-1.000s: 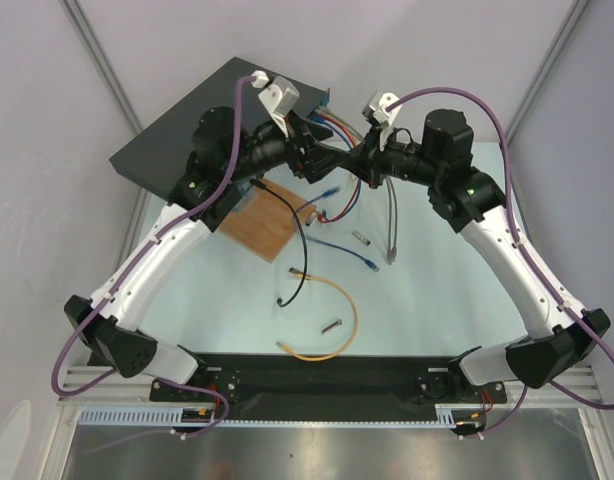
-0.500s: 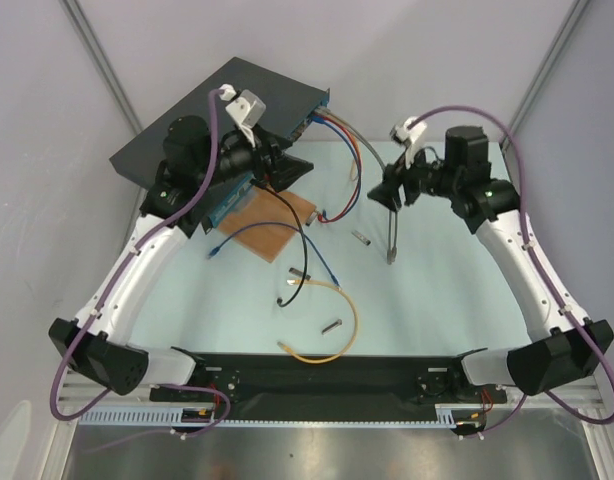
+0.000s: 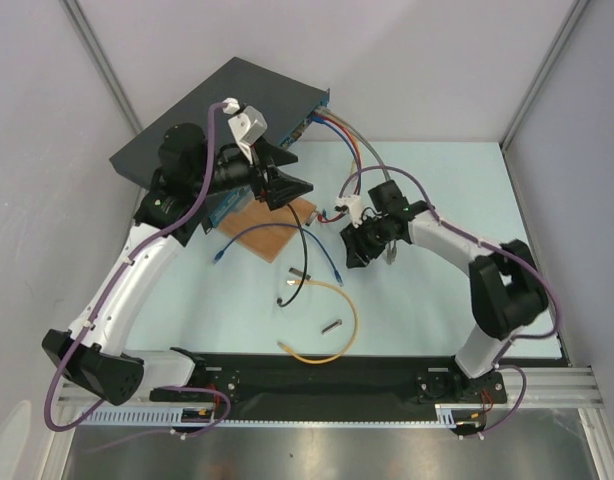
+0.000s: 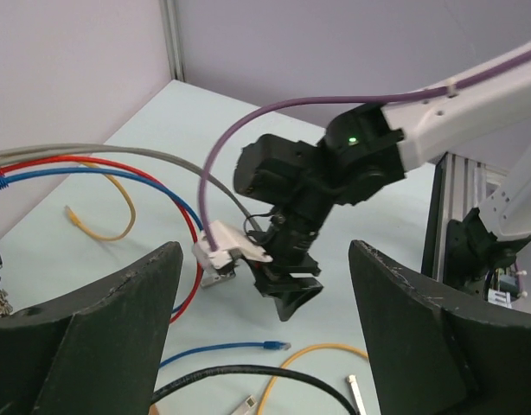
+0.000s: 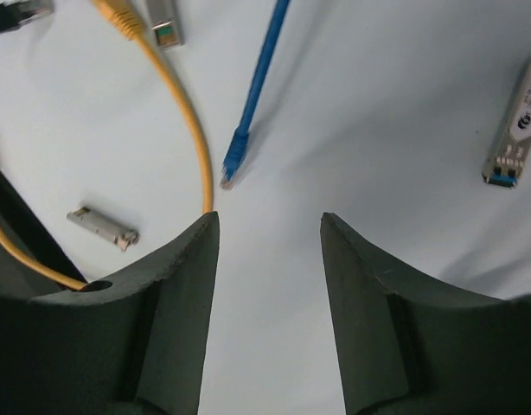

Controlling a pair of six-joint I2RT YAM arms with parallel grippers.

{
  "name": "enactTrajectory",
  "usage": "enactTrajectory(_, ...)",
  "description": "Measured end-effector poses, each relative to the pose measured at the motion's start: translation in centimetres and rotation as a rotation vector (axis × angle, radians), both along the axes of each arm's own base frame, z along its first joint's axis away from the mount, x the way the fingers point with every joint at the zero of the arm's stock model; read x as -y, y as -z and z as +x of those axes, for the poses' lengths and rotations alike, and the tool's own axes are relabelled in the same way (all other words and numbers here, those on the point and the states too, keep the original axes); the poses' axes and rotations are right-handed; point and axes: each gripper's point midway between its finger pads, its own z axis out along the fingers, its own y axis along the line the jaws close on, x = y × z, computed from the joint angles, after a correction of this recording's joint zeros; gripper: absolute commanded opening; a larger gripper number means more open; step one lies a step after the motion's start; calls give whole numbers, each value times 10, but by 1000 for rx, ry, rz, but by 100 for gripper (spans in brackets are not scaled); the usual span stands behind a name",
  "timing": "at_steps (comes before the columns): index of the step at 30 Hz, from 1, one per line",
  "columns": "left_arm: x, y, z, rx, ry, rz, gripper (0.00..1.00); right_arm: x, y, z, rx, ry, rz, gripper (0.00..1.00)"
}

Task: Insert the plug into the switch port
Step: Insert the connector into the switch port.

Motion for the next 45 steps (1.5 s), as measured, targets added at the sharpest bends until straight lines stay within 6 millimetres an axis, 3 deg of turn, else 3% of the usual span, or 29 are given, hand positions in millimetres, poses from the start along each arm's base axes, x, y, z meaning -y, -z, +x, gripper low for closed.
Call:
enactTrajectory(5,-3,9,-1,-9,-10,28,85,-15,29,18,-56,47,3,58)
enactTrajectory(11,-10,10,-7,-1,-37,40,86,-43,33,30,-75,45,47,57)
enactTrajectory(16,-13,10,-7,15,-53,55,86,-58,48,34,-124,48,62,50)
enactTrajectory(17,-14,11,-7,15,-52,59,86,-59,52,34,-138,51,62,47)
enactTrajectory(20,-15,15,-8,15,-51,74,84,-58,61,32,-187,65,64,19)
enactTrajectory(21,-15,16,-8,18,-50,79,84,-57,62,31,-204,72,66,5)
enactTrajectory(22,-15,17,-8,20,-48,85,83,-56,62,30,-216,76,71,0)
enactTrajectory(24,-15,19,-8,27,-45,95,83,-54,55,31,-252,94,98,0)
enactTrajectory(26,-15,20,-9,40,-36,103,82,-52,42,34,-285,113,145,0)
enactTrajectory(29,-14,20,-13,86,4,129,80,-47,2,42,-318,145,250,0)
enactTrajectory(34,-6,6,-23,264,113,218,77,-34,-114,55,-260,174,454,0)
enactTrajectory(38,18,4,-53,515,283,326,73,-23,-191,50,-222,155,557,0)
enactTrajectory(41,38,22,-78,681,423,401,69,-18,-212,33,-280,166,590,0)
enactTrajectory(45,58,56,-88,835,547,485,65,-18,-205,19,-429,236,584,0)
